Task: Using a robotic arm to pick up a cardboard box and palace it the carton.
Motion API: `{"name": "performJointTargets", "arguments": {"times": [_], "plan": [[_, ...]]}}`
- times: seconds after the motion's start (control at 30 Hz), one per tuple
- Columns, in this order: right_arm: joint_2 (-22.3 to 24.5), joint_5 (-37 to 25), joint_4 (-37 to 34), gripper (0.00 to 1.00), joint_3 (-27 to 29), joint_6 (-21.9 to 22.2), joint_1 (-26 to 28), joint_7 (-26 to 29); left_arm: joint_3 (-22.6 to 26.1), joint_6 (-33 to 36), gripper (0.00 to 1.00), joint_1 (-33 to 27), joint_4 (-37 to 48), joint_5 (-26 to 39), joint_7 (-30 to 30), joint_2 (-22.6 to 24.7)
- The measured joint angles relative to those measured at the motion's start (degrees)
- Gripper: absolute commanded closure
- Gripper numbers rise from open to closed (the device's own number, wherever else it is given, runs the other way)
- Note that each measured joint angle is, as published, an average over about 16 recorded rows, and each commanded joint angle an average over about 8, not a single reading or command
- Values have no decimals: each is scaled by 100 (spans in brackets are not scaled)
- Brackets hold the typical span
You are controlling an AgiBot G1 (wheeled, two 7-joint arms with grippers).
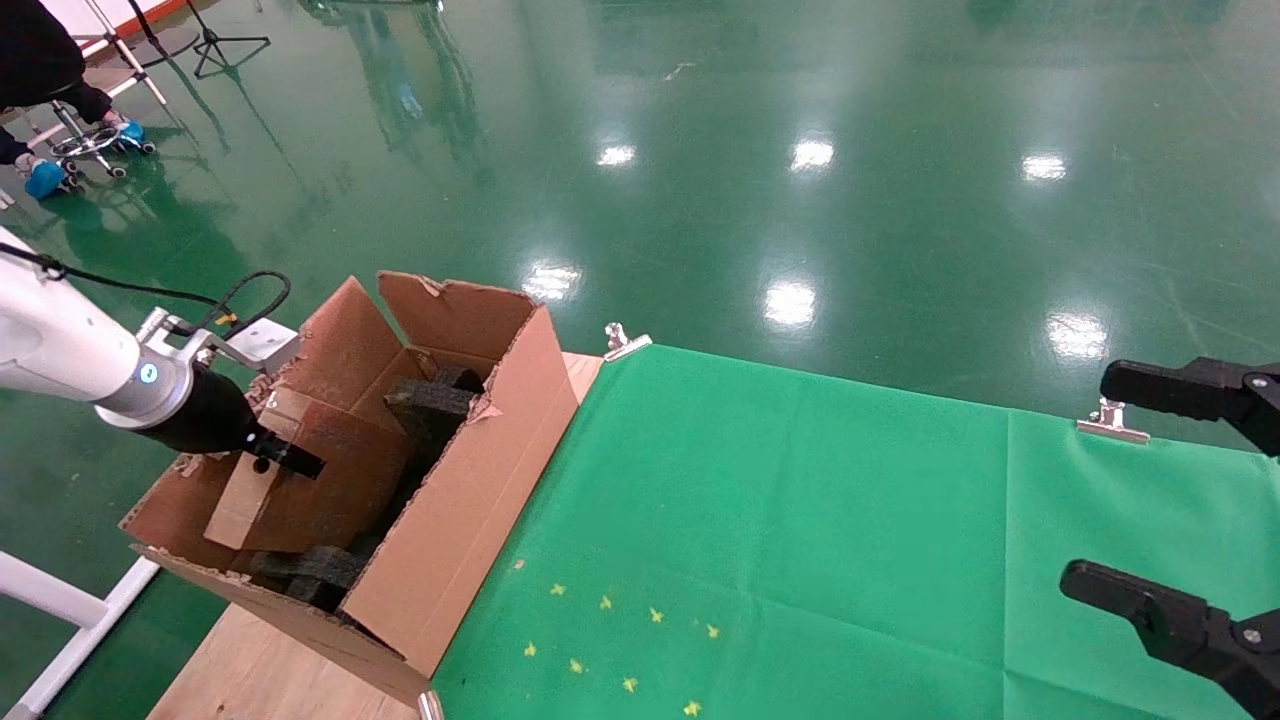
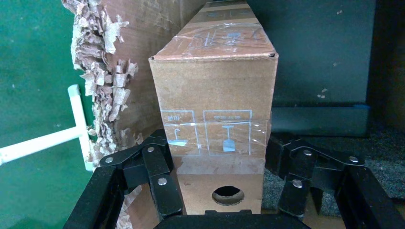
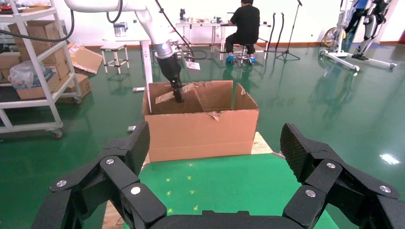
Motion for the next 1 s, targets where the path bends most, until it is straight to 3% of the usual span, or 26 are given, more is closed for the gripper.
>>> {"name": "performJointTargets", "arguments": {"times": [0.7,1.0], "plan": [[0,0,0,0,0,0,0,0,-39,188,0,-298,-210,-38,173,-3],[0,0,-1,0,0,0,0,0,-262,1343,0,-928,-1032,-434,478,-149]]}}
